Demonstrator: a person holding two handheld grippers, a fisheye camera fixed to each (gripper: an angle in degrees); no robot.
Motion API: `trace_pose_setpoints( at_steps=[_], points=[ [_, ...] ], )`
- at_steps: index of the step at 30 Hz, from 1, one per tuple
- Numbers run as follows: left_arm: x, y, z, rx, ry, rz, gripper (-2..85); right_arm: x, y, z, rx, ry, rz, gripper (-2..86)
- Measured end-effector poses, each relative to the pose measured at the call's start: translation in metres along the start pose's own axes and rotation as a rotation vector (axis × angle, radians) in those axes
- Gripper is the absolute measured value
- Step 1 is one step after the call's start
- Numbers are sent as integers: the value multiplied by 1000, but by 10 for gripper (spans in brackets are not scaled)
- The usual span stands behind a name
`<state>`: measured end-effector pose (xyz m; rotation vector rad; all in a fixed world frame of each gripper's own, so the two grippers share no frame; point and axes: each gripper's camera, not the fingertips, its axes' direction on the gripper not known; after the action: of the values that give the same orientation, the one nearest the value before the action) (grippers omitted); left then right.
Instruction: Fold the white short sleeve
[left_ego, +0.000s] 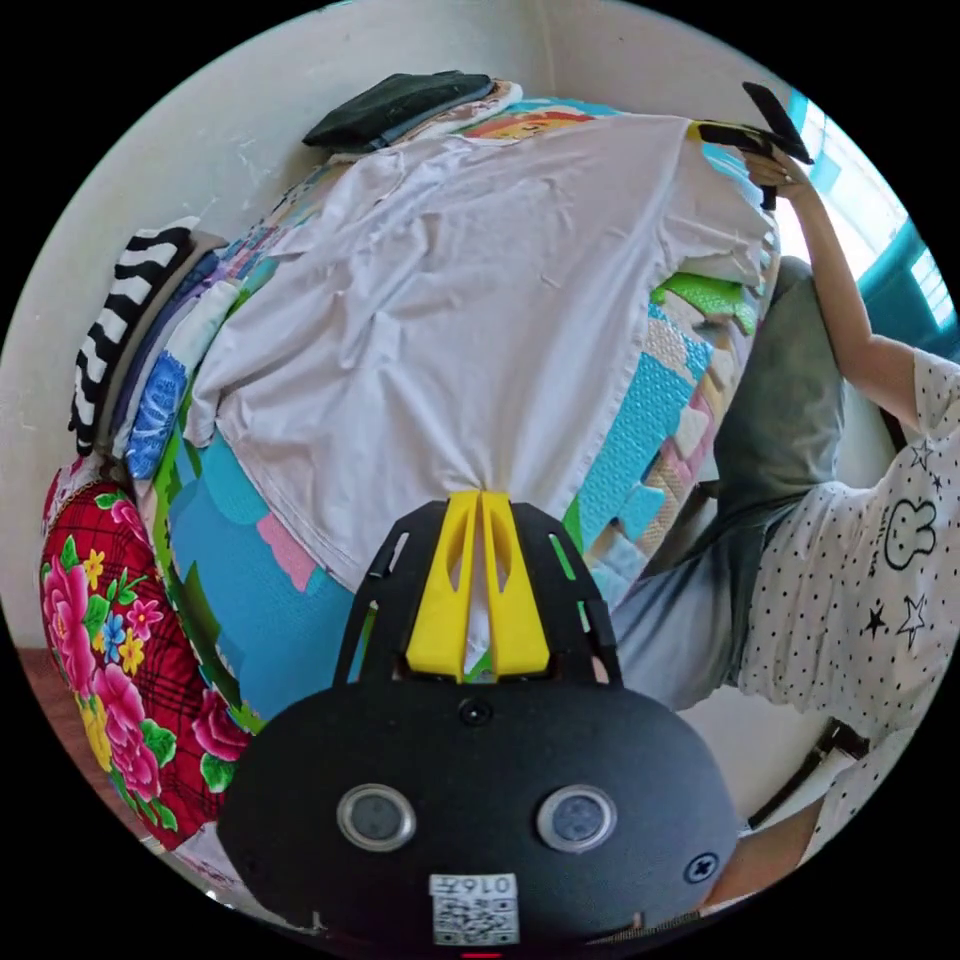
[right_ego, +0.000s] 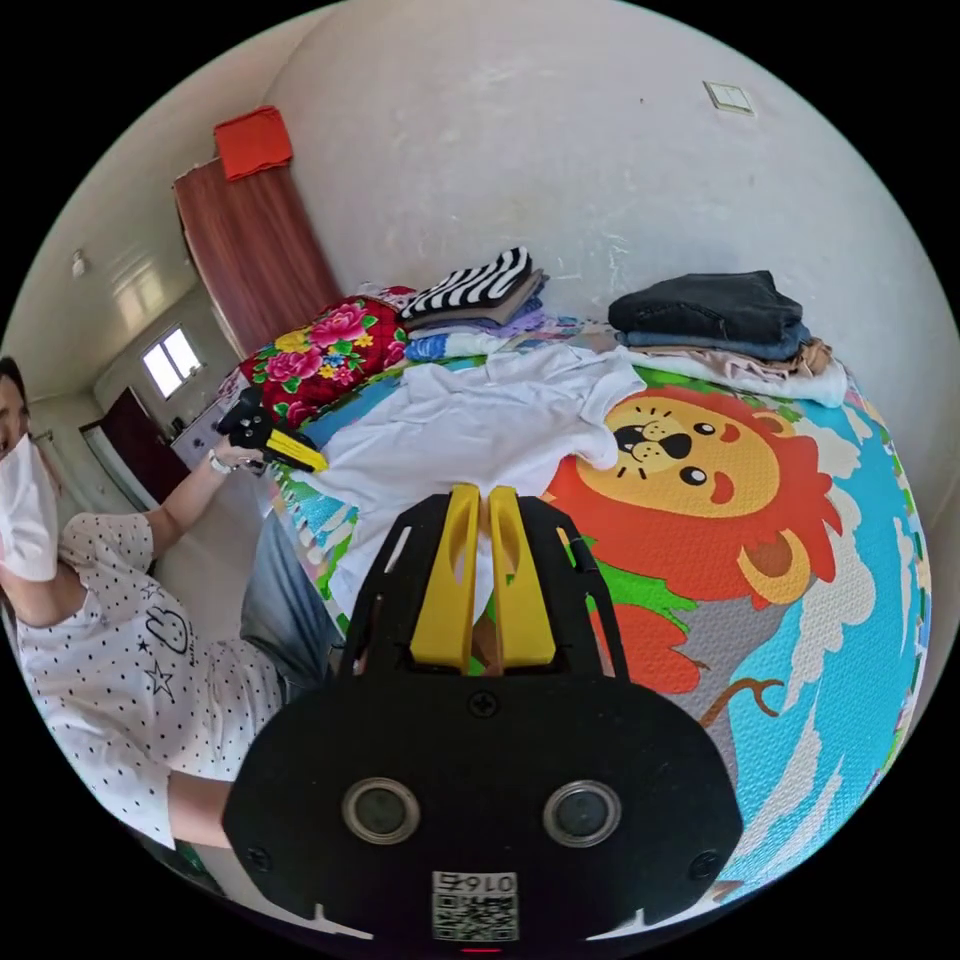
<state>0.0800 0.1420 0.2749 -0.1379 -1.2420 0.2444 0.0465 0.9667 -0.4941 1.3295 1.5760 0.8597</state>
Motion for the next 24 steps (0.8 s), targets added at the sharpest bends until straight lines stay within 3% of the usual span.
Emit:
trace_pose_setpoints(
  at_steps=[1, 3, 4, 11, 16, 17, 24],
  points=[
    [-1, 7, -10, 51, -18, -30, -6, -11, -1, -4, 4, -27, -47, 5],
    [10, 42, -57, 314, -85, -64, 4, -26, -3, -10, 10, -41, -100, 5],
    [13, 48, -65, 340, -85, -59, 10, -35, -4, -14, 16, -32, -119, 5],
    [41, 61, -63, 147, -22, 14, 107, -65, -8, -51, 111, -85, -136, 4],
    [33, 68, -66, 122, 75, -65, 62, -89, -9, -75, 184, -122, -173, -1],
    [32, 71, -75, 120, 47, -93, 8, -96, -10, -76, 167, -98, -173, -2],
    [22, 119, -164, 277, -170, -252, -3, -142, -27, -42, -122, 103, -176, -3]
  ],
)
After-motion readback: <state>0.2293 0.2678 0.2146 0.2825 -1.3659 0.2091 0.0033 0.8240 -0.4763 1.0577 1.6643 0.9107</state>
